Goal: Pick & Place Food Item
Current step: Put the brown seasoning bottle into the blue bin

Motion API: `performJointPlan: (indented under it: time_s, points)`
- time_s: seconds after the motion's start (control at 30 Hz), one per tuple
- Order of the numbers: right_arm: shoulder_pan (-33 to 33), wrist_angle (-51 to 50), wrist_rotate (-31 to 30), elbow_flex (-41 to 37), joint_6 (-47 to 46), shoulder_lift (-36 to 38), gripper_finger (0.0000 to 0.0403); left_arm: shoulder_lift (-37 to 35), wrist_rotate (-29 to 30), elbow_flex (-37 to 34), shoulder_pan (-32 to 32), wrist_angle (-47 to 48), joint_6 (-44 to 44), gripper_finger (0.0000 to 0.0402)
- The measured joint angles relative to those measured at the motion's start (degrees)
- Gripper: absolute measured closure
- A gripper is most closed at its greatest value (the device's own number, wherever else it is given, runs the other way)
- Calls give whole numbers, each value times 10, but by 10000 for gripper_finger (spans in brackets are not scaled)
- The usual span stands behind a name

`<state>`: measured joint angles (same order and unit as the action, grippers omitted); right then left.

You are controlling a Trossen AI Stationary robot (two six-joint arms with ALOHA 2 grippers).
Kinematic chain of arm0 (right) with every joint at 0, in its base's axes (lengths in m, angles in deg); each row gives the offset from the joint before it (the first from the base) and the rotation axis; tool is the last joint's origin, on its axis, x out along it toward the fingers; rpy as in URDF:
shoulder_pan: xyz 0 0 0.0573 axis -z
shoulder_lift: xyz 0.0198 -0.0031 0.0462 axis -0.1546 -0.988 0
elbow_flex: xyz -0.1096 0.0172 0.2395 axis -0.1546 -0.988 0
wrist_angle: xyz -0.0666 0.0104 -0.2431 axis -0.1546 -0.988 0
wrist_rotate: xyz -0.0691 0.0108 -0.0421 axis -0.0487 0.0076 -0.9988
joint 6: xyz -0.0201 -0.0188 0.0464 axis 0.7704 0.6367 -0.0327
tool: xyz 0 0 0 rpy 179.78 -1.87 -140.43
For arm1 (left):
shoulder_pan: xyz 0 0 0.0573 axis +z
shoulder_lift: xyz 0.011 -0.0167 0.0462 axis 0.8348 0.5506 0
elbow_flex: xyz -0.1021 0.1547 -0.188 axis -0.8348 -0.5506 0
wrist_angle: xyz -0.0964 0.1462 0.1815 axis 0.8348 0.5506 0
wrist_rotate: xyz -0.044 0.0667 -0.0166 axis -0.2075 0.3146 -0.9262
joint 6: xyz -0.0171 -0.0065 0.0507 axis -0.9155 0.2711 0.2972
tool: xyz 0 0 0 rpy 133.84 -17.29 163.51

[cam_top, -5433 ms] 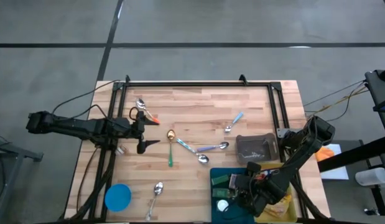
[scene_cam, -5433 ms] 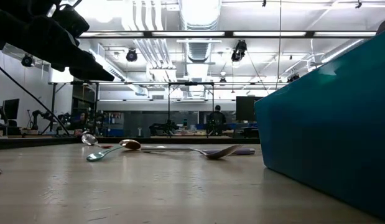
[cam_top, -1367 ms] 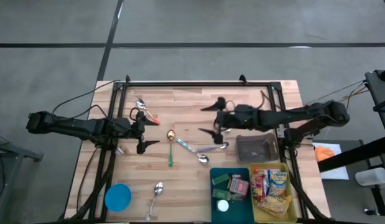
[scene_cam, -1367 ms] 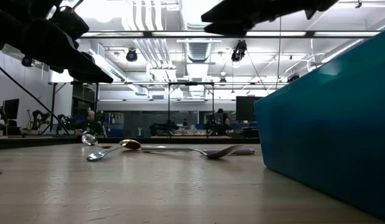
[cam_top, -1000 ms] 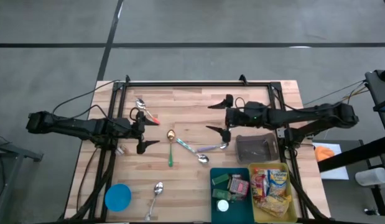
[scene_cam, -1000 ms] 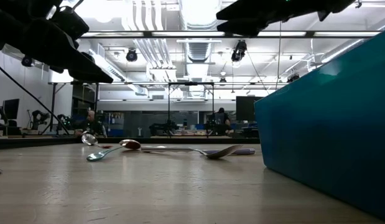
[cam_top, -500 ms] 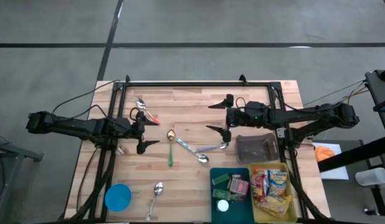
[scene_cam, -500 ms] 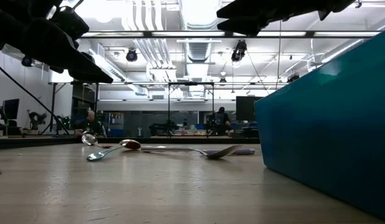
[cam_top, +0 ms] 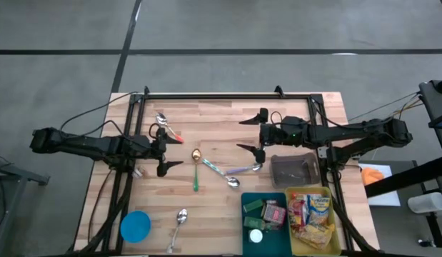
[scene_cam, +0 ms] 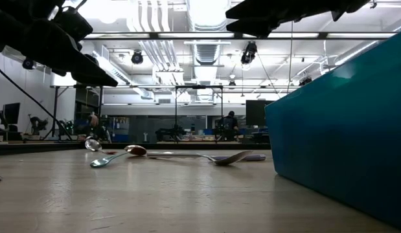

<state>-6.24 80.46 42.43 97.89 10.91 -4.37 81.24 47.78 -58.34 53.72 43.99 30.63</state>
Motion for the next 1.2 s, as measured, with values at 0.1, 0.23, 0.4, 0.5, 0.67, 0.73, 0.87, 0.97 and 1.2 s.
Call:
performJointPlan:
  time_s: [0.1, 0.23, 0.4, 0.5, 0.67, 0.73, 0.87, 0.97, 1.2]
  points:
    - [0, 0, 0, 0, 0, 0, 18, 0, -6, 0, 0, -1, -14, 9]
    - [0, 0, 0, 0, 0, 0, 18, -1, -20, 0, -1, -3, -127, 9]
    - [0, 0, 0, 0, 0, 0, 18, -1, -26, 7, -1, 22, -277, 9]
    - [0, -1, 0, 0, 0, 0, 18, 4, -26, 36, -6, 115, -313, 9]
    - [0, -1, 0, 0, 0, 0, 18, 18, -18, 123, -12, 298, -378, 9]
    - [0, -2, 0, 0, 0, 0, 18, 35, -17, 162, -19, 353, -393, 9]
    - [0, -4, 0, 0, 0, 0, 18, 90, -15, 227, -46, 441, -431, 9]
    - [0, -4, 0, 0, 0, 0, 18, 142, -15, 265, -71, 510, -486, 9]
    - [0, -4, 0, 0, 0, 0, 18, 246, -25, 317, -130, 700, -636, 9]
